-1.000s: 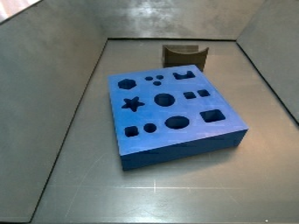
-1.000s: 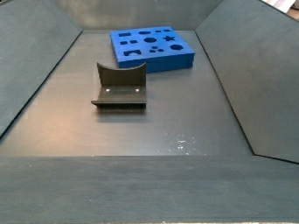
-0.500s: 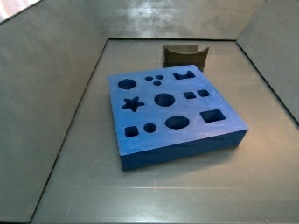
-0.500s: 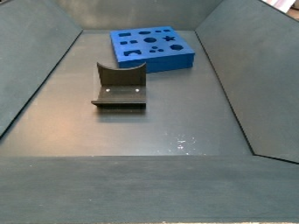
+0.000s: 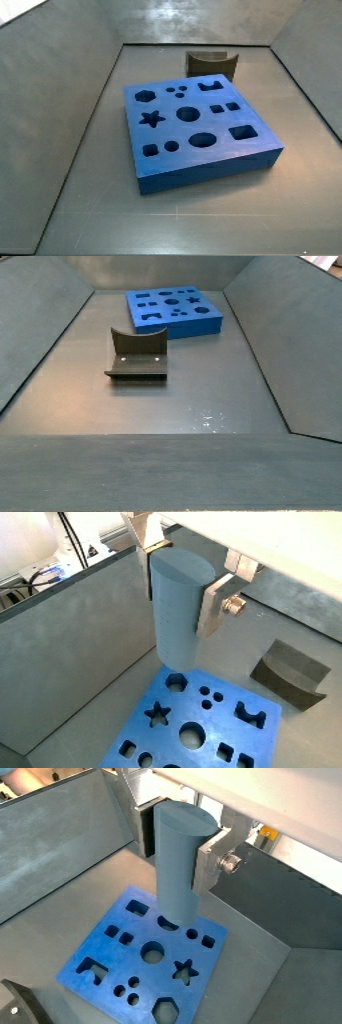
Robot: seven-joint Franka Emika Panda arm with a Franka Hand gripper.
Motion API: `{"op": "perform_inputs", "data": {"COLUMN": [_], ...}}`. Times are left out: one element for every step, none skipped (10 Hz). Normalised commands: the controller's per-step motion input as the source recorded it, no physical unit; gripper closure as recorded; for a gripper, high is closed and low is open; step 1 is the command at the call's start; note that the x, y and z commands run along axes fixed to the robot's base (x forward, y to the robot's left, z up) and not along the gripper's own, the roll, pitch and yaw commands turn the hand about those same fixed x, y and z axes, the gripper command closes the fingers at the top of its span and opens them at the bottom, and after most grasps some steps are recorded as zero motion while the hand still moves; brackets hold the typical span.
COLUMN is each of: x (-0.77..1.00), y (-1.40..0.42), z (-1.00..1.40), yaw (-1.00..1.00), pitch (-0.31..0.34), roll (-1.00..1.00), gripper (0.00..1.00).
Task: Pick up the oval object. Move up. Move to above the board. Insert the oval object.
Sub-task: Insert the oval object.
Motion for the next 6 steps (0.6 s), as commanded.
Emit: {"op": "perform_inputs", "data": {"x": [0.19, 0.39, 0.61, 0.59, 0.51, 0.48], "y": [0.0, -0.13, -0.3, -0.21, -0.14, -0.14], "z": [-0.03, -0.21, -0.46, -0.51, -0.51, -0.52], "yaw": [0.16, 0.25, 0.55, 0.61, 0.69, 0.7], "pitch": [0.0, 0.0, 0.063, 0.084, 0.064, 0.059], "roll": [-0.05, -0.09, -0.01, 0.0, 0.0, 0.0], "gripper": [1.0, 1.0, 1.0, 1.0, 1.0, 1.0]}}
